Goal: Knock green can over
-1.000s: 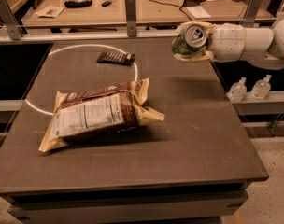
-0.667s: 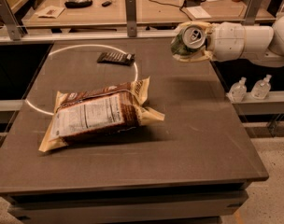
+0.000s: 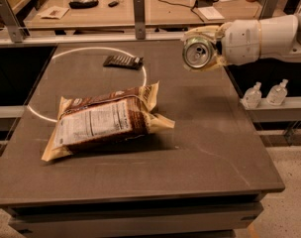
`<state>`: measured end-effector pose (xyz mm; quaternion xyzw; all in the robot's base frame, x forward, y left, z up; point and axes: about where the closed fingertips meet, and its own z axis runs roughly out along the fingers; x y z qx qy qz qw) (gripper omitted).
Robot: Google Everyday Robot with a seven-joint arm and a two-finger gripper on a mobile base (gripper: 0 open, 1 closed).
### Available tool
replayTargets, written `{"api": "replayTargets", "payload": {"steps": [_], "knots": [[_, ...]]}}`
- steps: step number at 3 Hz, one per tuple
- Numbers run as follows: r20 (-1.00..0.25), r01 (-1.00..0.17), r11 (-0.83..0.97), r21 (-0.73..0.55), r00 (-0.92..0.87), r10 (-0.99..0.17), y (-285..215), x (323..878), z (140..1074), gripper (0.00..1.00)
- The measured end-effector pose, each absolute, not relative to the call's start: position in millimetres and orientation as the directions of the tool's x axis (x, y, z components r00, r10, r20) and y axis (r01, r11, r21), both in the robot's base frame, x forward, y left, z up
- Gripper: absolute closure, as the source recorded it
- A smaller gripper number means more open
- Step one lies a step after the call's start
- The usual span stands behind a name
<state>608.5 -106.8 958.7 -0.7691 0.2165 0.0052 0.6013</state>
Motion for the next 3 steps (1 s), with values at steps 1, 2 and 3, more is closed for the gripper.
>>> {"api": "replayTargets", "payload": {"steps": [1,2,3], "knots": [[-0.044,-0.123,-0.284,-0.951,0.962,-0.270,-101.5,602.3,958.7,1.00],[0.137,0.085,-0.304,-0.949,0.979,-0.154,-99.7,603.2,963.5,1.00],[0.326,0.283,-0.313,-0.907,0.941,-0.094,-102.8,607.9,969.7,1.00]]}}
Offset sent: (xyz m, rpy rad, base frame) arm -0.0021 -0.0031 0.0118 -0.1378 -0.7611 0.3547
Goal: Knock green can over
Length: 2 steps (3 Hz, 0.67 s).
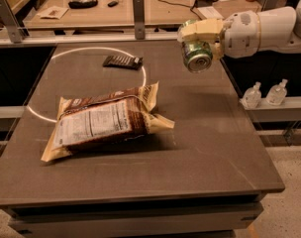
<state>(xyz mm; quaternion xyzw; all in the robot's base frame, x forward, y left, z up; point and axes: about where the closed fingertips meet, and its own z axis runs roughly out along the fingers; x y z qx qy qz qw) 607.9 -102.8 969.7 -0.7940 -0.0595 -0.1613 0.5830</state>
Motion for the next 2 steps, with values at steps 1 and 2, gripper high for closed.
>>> {"api": "replayTargets", "payload": {"steps": [1,2], "knots": [[0.396,0.357,-0.317,-0.879,0.916,-0.067,-100.4,608.2,970.4,1.00],[0.396,0.357,-0.317,-0.879,0.916,-0.066,-100.1,608.2,970.3,1.00]]}}
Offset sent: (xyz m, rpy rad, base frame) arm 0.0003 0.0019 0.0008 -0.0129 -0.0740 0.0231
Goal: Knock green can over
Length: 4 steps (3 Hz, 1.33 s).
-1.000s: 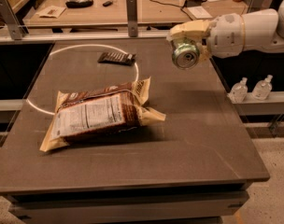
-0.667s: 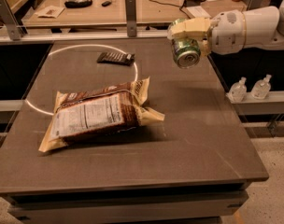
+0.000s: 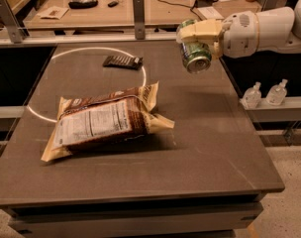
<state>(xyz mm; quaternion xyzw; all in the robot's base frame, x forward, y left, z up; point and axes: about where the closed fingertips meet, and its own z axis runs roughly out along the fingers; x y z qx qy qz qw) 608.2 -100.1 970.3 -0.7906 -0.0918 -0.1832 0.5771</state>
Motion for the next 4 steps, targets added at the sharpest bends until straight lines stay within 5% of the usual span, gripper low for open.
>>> {"api": "replayTargets", "payload": {"steps": [1,4], "knots": [[0.489,0.434,-0.354,-0.828,0.868,-0.080,-98.5,604.9,969.9,1.00],[0.927,0.750,-0.594,-0.292,0.374,0.017,-95.0,579.6,965.6,1.00]]}}
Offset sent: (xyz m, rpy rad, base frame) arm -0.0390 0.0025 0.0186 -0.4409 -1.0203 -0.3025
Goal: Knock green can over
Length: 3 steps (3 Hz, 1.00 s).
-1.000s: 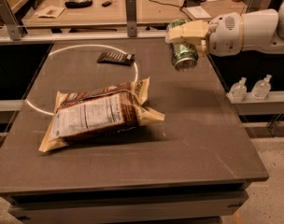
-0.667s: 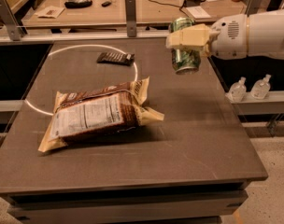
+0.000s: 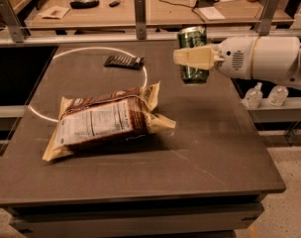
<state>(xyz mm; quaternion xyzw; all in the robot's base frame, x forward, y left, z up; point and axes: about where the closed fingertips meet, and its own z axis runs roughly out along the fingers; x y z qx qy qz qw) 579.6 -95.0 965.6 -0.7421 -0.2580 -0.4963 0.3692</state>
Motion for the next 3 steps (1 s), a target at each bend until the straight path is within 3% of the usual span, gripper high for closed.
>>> {"api": "replayTargets", "payload": {"steps": [2,3], "knots": [[0.980,0.903,-0.415,-0.112,0.169,0.104,-95.2,605.9,981.1,1.00],[0.979,0.921,-0.374,-0.107,0.164,0.123,-96.5,598.8,989.8,1.00]]}}
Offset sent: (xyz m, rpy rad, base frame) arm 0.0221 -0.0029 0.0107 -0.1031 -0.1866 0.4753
